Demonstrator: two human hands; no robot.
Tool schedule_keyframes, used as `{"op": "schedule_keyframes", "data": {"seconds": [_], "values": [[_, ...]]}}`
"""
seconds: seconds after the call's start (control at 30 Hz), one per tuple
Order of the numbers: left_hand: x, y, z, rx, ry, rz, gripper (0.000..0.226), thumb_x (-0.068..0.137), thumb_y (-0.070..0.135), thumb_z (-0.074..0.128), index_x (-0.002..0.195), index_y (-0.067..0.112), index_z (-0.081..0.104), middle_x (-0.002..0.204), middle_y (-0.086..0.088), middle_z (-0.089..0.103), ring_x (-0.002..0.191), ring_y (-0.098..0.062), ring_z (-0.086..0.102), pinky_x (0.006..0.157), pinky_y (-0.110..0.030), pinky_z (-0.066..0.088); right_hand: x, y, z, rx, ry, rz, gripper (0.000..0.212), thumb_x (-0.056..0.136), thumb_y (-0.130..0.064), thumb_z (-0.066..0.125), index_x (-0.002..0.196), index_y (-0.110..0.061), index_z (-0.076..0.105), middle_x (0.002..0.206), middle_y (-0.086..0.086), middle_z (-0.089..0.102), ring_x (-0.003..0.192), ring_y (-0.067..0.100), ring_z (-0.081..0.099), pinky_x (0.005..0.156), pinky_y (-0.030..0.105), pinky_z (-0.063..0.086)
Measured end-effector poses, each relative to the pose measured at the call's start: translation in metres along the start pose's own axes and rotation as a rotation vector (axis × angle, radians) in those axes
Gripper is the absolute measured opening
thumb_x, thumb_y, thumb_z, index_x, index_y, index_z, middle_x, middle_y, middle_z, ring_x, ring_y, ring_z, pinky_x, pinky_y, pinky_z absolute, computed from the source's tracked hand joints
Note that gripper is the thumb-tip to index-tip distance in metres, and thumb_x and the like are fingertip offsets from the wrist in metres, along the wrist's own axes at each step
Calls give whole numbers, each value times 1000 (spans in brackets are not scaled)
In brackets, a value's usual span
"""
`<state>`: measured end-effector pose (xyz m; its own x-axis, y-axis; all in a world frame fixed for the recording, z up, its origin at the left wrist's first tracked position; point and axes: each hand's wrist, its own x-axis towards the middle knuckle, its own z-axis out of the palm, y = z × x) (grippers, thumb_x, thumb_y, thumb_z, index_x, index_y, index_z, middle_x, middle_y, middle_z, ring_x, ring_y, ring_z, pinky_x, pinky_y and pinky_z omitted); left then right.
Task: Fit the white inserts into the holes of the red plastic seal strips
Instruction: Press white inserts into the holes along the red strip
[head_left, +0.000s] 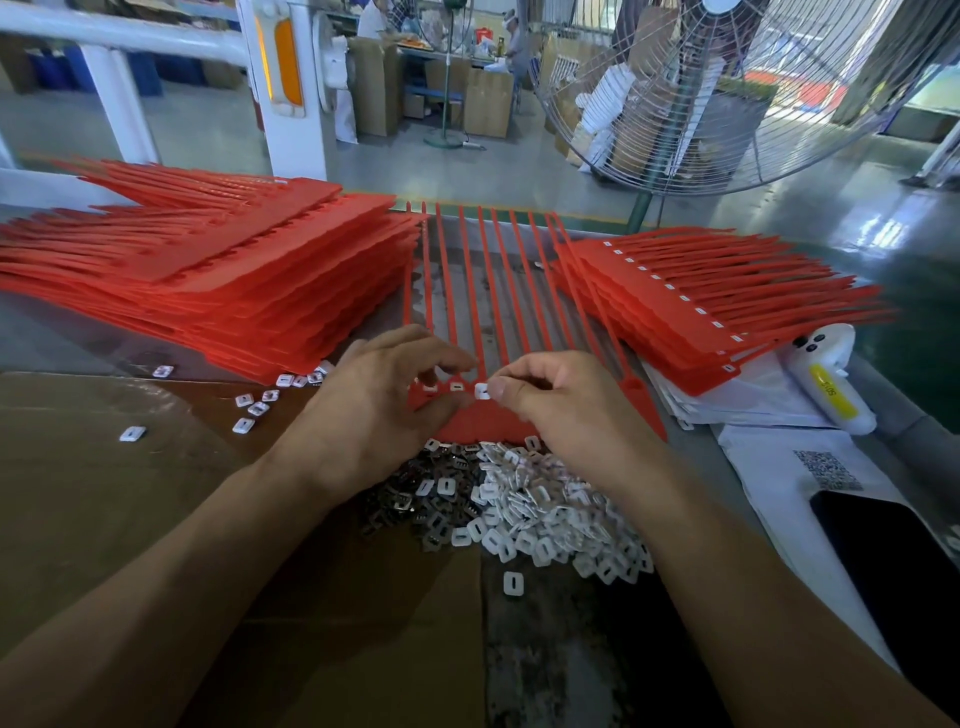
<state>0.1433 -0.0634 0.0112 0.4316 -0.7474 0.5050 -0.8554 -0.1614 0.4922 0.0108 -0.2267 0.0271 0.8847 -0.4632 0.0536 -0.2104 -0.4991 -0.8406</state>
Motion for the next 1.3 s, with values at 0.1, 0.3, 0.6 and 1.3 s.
{"op": "schedule_keyframes", "data": {"seconds": [0.1, 0.3, 0.6, 1.3], "values": [[0, 6, 1, 12, -1, 30, 29, 84, 45, 69, 110, 31, 70, 102, 18, 65, 90, -1, 63, 89, -26, 42, 0, -2, 2, 37, -27, 12, 16, 97, -45, 67, 90, -35, 76, 70, -12, 69, 64, 4, 62, 69, 26, 48], [0, 7, -3, 59, 31, 89, 10, 87, 29, 74, 96, 27, 72, 90, 16, 67, 83, -2, 63, 85, -25, 45, 0, -2, 3, 74, -47, 9, 14, 97, -45, 67, 92, -36, 77, 76, -13, 69, 69, 4, 62, 72, 28, 47], [1, -23, -30, 530, 121, -317, 9, 86, 14, 70, 89, 20, 74, 90, -1, 64, 88, -31, 62, 74, -40, 48, 1, 7, -16, -215, -20, -19, 11, 95, -45, 70, 97, -36, 76, 93, -19, 75, 86, -4, 67, 72, 21, 49], [-1, -4, -4, 281, 15, -208, 28, 97, 28, 64, 123, 21, 71, 122, 1, 64, 115, -25, 56, 100, -46, 44, -1, 3, -16, -395, -268, -130, 14, 92, -36, 77, 106, -34, 77, 91, -22, 70, 87, -14, 63, 67, 4, 44]]}}
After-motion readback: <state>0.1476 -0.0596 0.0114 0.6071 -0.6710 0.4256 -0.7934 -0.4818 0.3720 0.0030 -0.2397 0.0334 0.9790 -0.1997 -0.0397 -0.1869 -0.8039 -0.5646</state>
